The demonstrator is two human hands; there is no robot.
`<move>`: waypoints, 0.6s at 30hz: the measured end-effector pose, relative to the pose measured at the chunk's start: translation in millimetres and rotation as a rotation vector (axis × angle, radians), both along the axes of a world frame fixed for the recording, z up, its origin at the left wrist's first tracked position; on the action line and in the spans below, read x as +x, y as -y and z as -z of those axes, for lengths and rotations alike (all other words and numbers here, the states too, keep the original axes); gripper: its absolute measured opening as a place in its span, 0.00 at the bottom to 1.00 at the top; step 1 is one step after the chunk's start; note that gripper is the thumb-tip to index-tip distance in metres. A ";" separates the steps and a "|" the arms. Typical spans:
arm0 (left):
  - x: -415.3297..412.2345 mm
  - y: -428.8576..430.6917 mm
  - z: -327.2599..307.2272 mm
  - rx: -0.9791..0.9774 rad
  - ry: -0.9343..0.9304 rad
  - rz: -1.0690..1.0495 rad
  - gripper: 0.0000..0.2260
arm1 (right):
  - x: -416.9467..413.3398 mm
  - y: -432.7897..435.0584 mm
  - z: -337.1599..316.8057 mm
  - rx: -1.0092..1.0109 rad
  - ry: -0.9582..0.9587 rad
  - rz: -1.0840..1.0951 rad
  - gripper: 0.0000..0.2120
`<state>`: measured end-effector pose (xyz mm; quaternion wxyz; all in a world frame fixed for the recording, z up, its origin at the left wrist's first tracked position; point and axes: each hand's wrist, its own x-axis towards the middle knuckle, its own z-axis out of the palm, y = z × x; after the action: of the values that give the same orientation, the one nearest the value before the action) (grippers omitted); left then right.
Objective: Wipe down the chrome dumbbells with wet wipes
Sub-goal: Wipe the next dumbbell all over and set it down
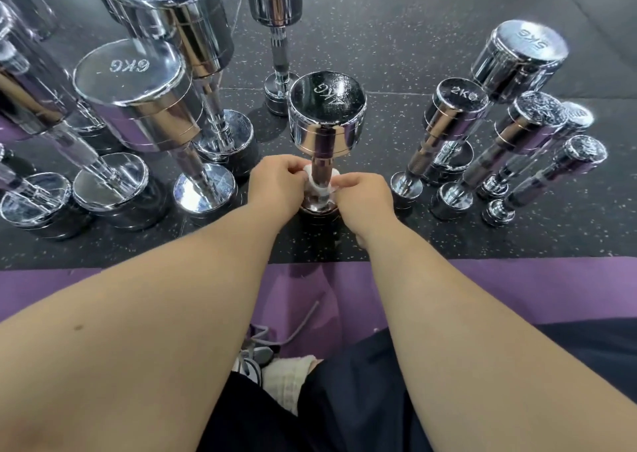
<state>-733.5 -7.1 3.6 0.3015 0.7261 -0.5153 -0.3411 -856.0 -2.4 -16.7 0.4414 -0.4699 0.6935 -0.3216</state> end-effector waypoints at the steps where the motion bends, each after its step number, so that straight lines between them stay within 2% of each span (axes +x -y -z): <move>1: -0.8 2.9 -1.6 0.002 0.003 0.005 0.09 | 1.8 0.9 1.3 -0.022 -0.031 -0.021 0.08; 3: -2.1 6.7 -2.1 0.010 0.011 0.024 0.09 | 3.5 2.2 0.2 -0.053 -0.061 -0.094 0.07; 8: 6.1 -0.3 -2.1 0.075 -0.244 0.173 0.12 | -0.4 6.1 -4.8 -0.053 -0.182 -0.202 0.05; 10: 7.6 -4.5 -1.2 0.083 -0.209 0.263 0.13 | -2.3 6.0 -7.3 -0.030 -0.219 -0.193 0.04; 12: 6.6 -5.4 0.0 0.057 -0.092 0.263 0.12 | -5.7 2.9 -8.2 0.001 -0.212 -0.151 0.02; 15: 4.7 -7.9 0.7 0.010 0.144 0.178 0.06 | -2.7 -7.0 -6.4 0.032 -0.125 -0.086 0.08; 16: 4.8 -8.9 1.2 0.017 0.146 0.133 0.04 | 0.6 -10.1 -6.0 0.015 -0.084 -0.035 0.08; 18: 7.6 -12.3 -1.3 0.062 -0.057 0.037 0.03 | 6.7 -12.6 -8.3 -0.024 0.024 0.098 0.08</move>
<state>-726.0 5.1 4.9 0.2871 0.7153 -0.5092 -0.3829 -849.3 10.2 -8.4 0.4275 -0.4370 0.7064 -0.3567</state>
